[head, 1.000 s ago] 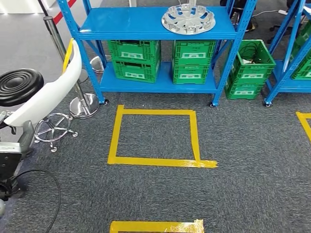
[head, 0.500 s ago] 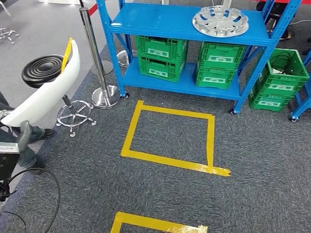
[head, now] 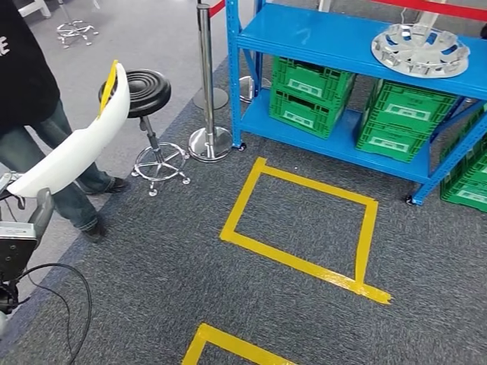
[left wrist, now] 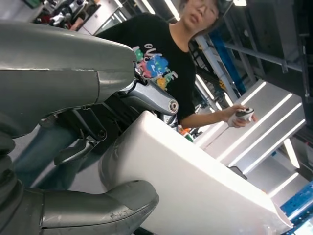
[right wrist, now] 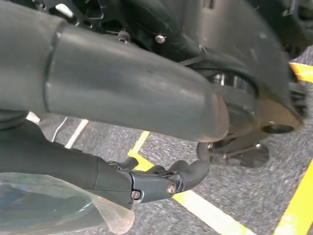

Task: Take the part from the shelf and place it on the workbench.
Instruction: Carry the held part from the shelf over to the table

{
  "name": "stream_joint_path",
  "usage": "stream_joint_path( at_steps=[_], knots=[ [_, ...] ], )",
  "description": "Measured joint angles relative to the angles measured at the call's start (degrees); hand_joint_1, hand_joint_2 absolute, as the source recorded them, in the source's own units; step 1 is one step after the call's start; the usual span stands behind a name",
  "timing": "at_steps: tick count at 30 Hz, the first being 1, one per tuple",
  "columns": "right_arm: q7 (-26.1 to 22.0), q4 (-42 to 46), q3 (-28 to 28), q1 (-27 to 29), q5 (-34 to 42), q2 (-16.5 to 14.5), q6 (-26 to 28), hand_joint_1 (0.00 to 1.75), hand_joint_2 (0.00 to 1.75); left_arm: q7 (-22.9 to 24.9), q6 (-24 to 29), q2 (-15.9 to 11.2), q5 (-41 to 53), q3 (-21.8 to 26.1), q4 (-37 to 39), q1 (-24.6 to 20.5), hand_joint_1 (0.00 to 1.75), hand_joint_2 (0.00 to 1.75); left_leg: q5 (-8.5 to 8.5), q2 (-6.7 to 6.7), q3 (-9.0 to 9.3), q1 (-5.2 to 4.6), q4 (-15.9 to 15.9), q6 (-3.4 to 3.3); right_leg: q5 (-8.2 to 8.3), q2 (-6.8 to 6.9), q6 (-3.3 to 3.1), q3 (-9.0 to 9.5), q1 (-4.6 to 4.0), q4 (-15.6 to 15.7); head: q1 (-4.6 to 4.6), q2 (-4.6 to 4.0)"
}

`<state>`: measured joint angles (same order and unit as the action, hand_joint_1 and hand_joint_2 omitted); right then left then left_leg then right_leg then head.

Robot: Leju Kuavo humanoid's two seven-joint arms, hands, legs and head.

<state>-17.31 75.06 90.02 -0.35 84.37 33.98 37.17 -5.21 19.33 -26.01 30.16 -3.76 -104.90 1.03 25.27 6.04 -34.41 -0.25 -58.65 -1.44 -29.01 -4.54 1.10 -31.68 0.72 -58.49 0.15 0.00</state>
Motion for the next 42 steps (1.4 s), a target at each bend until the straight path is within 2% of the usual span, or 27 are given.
stream_joint_path(
  at_steps=[2, 3, 5, 6, 7, 8, 9, 10, 12, 13, 15, 16, 18, 20, 22, 23, 24, 25, 26, 27, 29, 31, 34, 38, 39, 40, 42],
  knots=[
    [0.2, 0.0, 0.0, -0.1, -0.1, 0.0, -0.3, 0.0, 0.0, 0.0, -0.2, -0.1, 0.0, -0.3, 0.0, -0.2, 1.75, 1.75, -0.36, 1.29, -0.42, 0.25, 0.1, 0.75, -0.03, 0.71, -0.22, 0.54, -0.05, 0.5, 0.02, 0.0],
    [0.3, 0.0, 0.0, -0.2, -0.1, 0.0, -0.4, 0.0, 0.0, 0.0, -0.2, -0.2, 0.1, -0.3, 0.0, -0.3, 1.75, 1.75, -0.33, 0.98, -0.59, 0.26, 0.0, 1.12, 0.14, 1.4, -0.46, 0.8, 0.01, 0.8, -0.05, 0.0],
    [0.5, 0.0, 0.0, -0.2, -0.2, 0.0, -1.0, 0.0, 0.0, 0.0, -0.3, -0.3, 0.1, -0.6, 0.1, -0.8, 1.75, 1.75, 1.3, -1.7, -1.84, 0.15, -2.6, 1.83, 0.43, 3.0, -0.96, 1.13, 0.27, 1.3, -0.4, 0.0],
    [0.6, 0.0, 0.0, -0.2, -0.2, 0.0, -1.3, 0.0, 0.0, 0.0, -0.3, -0.3, 0.2, -0.8, 0.1, -1.2, 1.75, 1.75, 2.95, -3.53, -3.21, 0.24, -5.5, 2.16, 0.42, 3.82, -1.14, 1.25, 0.27, 1.4, -0.57, 0.0],
    [0.7, 0.0, 0.0, -0.1, -0.2, 0.0, -1.7, 0.0, 0.0, 0.0, -0.4, -0.3, 0.2, -1.0, 0.1, -1.5, 1.75, 1.75, 4.74, -4.62, -5.0, 0.41, -9.3, 2.49, 0.34, 4.63, -1.26, 1.3, 0.25, 1.4, -0.68, 0.0],
    [0.8, 0.0, 0.0, 0.0, -0.2, 0.0, -1.9, 0.0, 0.0, 0.0, -0.5, -0.3, 0.2, -1.2, 0.2, -1.7, 1.75, 1.75, 6.1, -5.13, -6.7, 0.63, -12.8, 2.77, 0.25, 5.45, -1.29, 1.34, 0.23, 1.4, -0.7, 0.0],
    [0.9, 0.0, 0.0, 0.0, -0.2, 0.0, -2.1, 0.0, 0.0, 0.0, -0.7, -0.2, 0.2, -1.5, 0.3, -1.7, 1.75, 1.75, 6.54, -5.4, -7.76, 0.83, -15.0, 2.99, 0.13, 6.27, -1.26, 1.4, 0.23, 1.4, -0.7, 0.0],
    [0.9, 0.0, 0.0, 0.1, -0.2, 0.0, -2.2, 0.0, 0.0, 0.0, -0.8, -0.2, 0.2, -1.7, 0.3, -1.8, 1.75, 1.75, 5.93, -5.61, -7.84, 1.0, -15.2, 3.15, 0.0, 7.07, -1.16, 1.51, 0.24, 1.4, -0.71, 0.0],
    [0.9, 0.0, 0.0, 0.1, -0.2, 0.0, -2.5, 0.0, 0.0, 0.0, -0.9, -0.2, 0.2, -2.1, 0.5, -2.2, 1.75, 1.75, 2.22, -6.77, -4.66, 1.19, -9.2, 3.22, -0.41, 8.62, -0.8, 2.03, 0.25, 1.4, -0.71, 0.0],
    [0.9, 0.0, 0.0, 0.1, -0.2, 0.0, -2.6, 0.0, 0.0, 0.0, -0.9, -0.2, 0.2, -2.2, 0.5, -2.5, 1.75, 1.75, 0.88, -8.36, -2.62, 0.98, -5.4, 3.06, -0.65, 9.27, -0.56, 2.32, 0.16, 1.4, -0.73, 0.0],
    [0.7, 0.0, 0.0, 0.1, -0.2, 0.0, -2.9, 0.0, 0.0, 0.0, -0.9, -0.3, 0.2, -2.5, 0.5, -3.1, 1.75, 1.75, -0.17, -10.5, -0.32, 0.49, -0.7, 2.19, -1.13, 10.5, 0.09, 2.74, -0.2, 1.4, -0.74, 0.0],
    [0.7, 0.0, 0.0, 0.1, -0.2, 0.0, -2.9, 0.0, 0.0, 0.0, -0.9, -0.3, 0.2, -2.7, 0.6, -3.3, 1.75, 1.75, 0.16, -10.72, -0.29, 0.22, -0.3, 1.7, -1.3, 11.13, 0.41, 2.9, -0.38, 1.5, -0.71, 0.0],
    [0.5, 0.0, 0.0, -0.1, -0.2, 0.0, -3.0, 0.0, 0.0, 0.0, -0.9, -0.3, 0.2, -3.0, 0.6, -3.5, 1.75, 1.75, 0.02, -9.12, -0.43, 0.24, -0.1, 0.82, -1.73, 12.18, 1.06, 3.27, -0.36, 1.6, -0.66, 0.0],
    [0.3, 0.0, 0.0, -0.1, -0.2, 0.0, -2.9, 0.0, 0.0, 0.0, -0.8, -0.3, 0.2, -3.1, 0.6, -3.8, 1.75, 1.75, -0.17, -7.74, -0.3, 0.46, 0.2, 0.07, -3.43, 9.83, 1.59, 2.49, -0.13, -0.4, -0.49, 0.0],
    [0.1, 0.1, 0.0, -0.1, -0.2, 0.0, -2.6, 0.0, 0.0, 0.0, -0.7, -0.3, 0.1, -3.2, 0.6, -4.1, 1.75, 1.75, -0.22, -6.4, -0.3, 0.53, 0.3, -0.44, -6.85, 6.08, 1.67, -0.89, -0.07, -7.1, -0.23, 0.0],
    [0.1, 0.1, 0.0, 0.0, -0.2, 0.0, -2.3, 0.0, 0.0, 0.0, -0.7, -0.3, 0.0, -3.3, 0.6, -4.1, 1.75, 1.75, -0.2, -5.61, -0.34, 0.44, 0.3, -0.6, -8.37, 5.19, 1.58, -3.2, -0.11, -11.3, -0.18, 0.0],
    [0.0, 0.1, 0.0, 0.1, -0.2, 0.0, -2.0, 0.0, 0.0, 0.0, -0.6, -0.2, -0.2, -3.3, 0.6, -4.0, 1.75, 1.75, -0.18, -4.79, -0.33, 0.33, 0.3, -0.66, -8.96, 4.82, 1.47, -5.03, -0.16, -14.3, -0.19, 0.0],
    [0.0, 0.1, 0.0, 0.2, -0.2, 0.0, -1.7, 0.0, 0.0, 0.0, -0.4, -0.2, -0.4, -3.3, 0.6, -3.8, 1.75, 1.75, -0.17, -3.91, -0.29, 0.22, 0.3, -0.68, -8.42, 4.64, 1.31, -6.06, -0.19, -15.4, -0.21, 0.0],
    [0.0, 0.1, 0.0, 0.3, -0.2, 0.0, -1.4, 0.0, 0.0, 0.0, -0.3, -0.1, -0.6, -3.3, 0.6, -3.7, 1.75, 1.75, -0.16, -3.01, -0.21, 0.14, 0.3, -0.69, -6.69, 4.44, 1.1, -5.93, -0.2, -14.0, -0.21, 0.0],
    [0.0, 0.1, 0.0, 0.4, -0.2, 0.0, -1.1, 0.0, 0.0, 0.0, -0.1, -0.1, -0.7, -3.3, 0.6, -3.6, 1.75, 1.75, -0.16, -2.16, -0.1, 0.08, 0.3, -0.69, -4.22, 3.91, 0.84, -4.79, -0.19, -10.7, -0.21, 0.0],
    [0.0, 0.2, 0.0, 0.5, -0.2, 0.1, -0.5, 0.0, 0.0, -0.1, 0.1, -0.1, -0.8, -3.3, 0.6, -3.5, 1.75, 1.75, -0.15, -0.59, -0.15, 0.07, 0.2, -0.56, -0.36, 0.68, 0.32, -1.78, 0.01, -2.9, -0.23, 0.0],
    [0.0, 0.5, 0.0, 0.6, -0.2, 0.2, -0.1, 0.0, 0.0, -0.2, 0.2, -0.1, -0.8, -3.3, 0.6, -3.3, 1.75, 1.75, -0.34, 0.94, -0.62, 0.29, 0.1, 0.0, 0.45, -1.48, 0.16, -0.13, 0.09, 0.6, -0.25, 0.0],
    [0.0, 1.0, 0.1, 0.7, -0.2, 0.3, 0.1, 0.0, 0.0, -0.3, 0.1, -0.2, -0.6, -3.3, 0.6, -2.7, 1.75, 1.75, -0.81, 2.76, -1.02, 0.69, 0.3, 0.89, 0.41, -0.22, 0.06, 0.37, -0.16, 0.9, -0.24, 0.0],
    [0.0, 1.2, 0.1, 0.8, -0.2, 0.3, 0.2, 0.0, 0.0, -0.3, 0.1, -0.3, -0.6, -3.2, 0.6, -2.7, 1.75, 1.75, -0.82, 3.04, -1.05, 0.58, 0.3, 1.1, 0.58, 0.34, -0.15, 0.55, 0.04, 1.2, -0.27, 0.01],
    [0.0, 1.3, 0.1, 0.8, -0.2, 0.3, 0.2, 0.0, 0.0, -0.3, 0.1, -0.3, -0.6, -3.2, 0.6, -2.6, 1.75, 1.75, -0.69, 2.45, -1.09, 0.5, 0.1, 1.18, 0.68, 0.69, -0.28, 0.68, 0.16, 1.4, -0.28, 0.01],
    [0.1, 1.6, 0.1, 0.9, -0.1, 0.3, 0.2, 0.0, 0.0, -0.3, 0.0, -0.4, -0.5, -3.3, 0.6, -2.7, 1.75, 1.75, 0.94, 0.36, -2.41, 0.48, -2.8, 1.51, 0.66, 1.71, -0.54, 0.94, 0.22, 1.6, -0.43, 0.01],
    [0.2, 2.3, 0.1, 1.3, -0.1, 0.4, 0.5, 0.0, 0.0, -0.3, 0.0, -0.5, -0.4, -3.4, 0.6, -2.8, 1.75, 1.75, 4.82, -3.91, -6.45, 0.71, -11.4, 2.35, 0.43, 4.43, -0.95, 1.41, 0.2, 1.8, -0.73, 0.0]
  ],
)
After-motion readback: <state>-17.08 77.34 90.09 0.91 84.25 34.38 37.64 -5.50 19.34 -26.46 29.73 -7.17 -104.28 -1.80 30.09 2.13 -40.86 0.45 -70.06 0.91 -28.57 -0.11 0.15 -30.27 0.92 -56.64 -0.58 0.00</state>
